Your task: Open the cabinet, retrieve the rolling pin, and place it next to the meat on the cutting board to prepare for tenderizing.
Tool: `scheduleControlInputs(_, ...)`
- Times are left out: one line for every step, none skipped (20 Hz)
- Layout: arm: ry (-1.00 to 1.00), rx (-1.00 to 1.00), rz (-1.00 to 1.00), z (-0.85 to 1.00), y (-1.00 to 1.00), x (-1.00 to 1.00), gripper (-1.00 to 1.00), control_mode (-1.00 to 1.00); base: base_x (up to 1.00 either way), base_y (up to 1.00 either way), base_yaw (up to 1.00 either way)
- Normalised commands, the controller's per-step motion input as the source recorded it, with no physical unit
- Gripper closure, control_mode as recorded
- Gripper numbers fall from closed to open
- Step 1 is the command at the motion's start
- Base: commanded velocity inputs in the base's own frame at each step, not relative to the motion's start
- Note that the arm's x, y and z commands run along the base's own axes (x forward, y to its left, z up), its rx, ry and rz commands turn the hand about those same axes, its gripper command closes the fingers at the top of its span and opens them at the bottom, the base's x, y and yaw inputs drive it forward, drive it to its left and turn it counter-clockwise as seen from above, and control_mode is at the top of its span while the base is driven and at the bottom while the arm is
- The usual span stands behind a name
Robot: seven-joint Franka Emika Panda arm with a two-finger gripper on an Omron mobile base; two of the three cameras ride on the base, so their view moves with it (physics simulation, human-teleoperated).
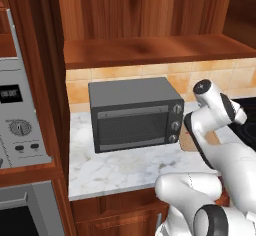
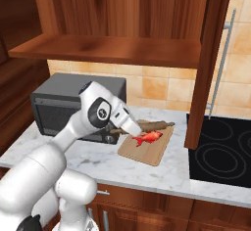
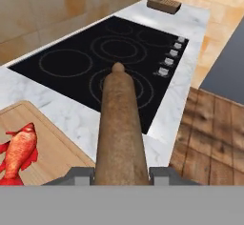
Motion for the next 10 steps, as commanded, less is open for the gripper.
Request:
scheduleControlInputs(0.0,0.15,0.0,-0.74,-0.13,0.33,1.0,-1.0,0.0,0.0,0.0)
scheduleControlInputs(0.0,0.15,0.0,-0.76,-0.13,0.33,1.0,-1.0,0.0,0.0,0.0)
scheduleControlInputs(0.0,0.16,0.0,-0.73,-0.13,0.3,1.0,-1.0,0.0,0.0,0.0)
scheduleControlInputs(0.0,0.16,0.0,-0.71,-0.13,0.31,1.0,-1.0,0.0,0.0,0.0)
scheduleControlInputs(0.0,0.17,0.0,-0.68,-0.11,0.27,1.0,-1.0,0.0,0.0,0.0)
scheduleControlInputs(0.0,0.18,0.0,-0.69,-0.12,0.19,1.0,-1.0,0.0,0.0,0.0)
scheduleControlInputs(0.0,0.18,0.0,-0.66,-0.12,0.15,1.0,-1.0,0.0,0.0,0.0)
scheduleControlInputs(0.0,0.17,0.0,-0.65,-0.16,0.11,1.0,-1.0,0.0,0.0,0.0)
scheduleControlInputs(0.0,0.15,0.0,-0.65,-0.13,0.1,1.0,-1.0,0.0,0.0,0.0)
scheduleControlInputs(0.0,0.15,0.0,-0.62,-0.1,0.1,1.0,-1.0,0.0,0.0,0.0)
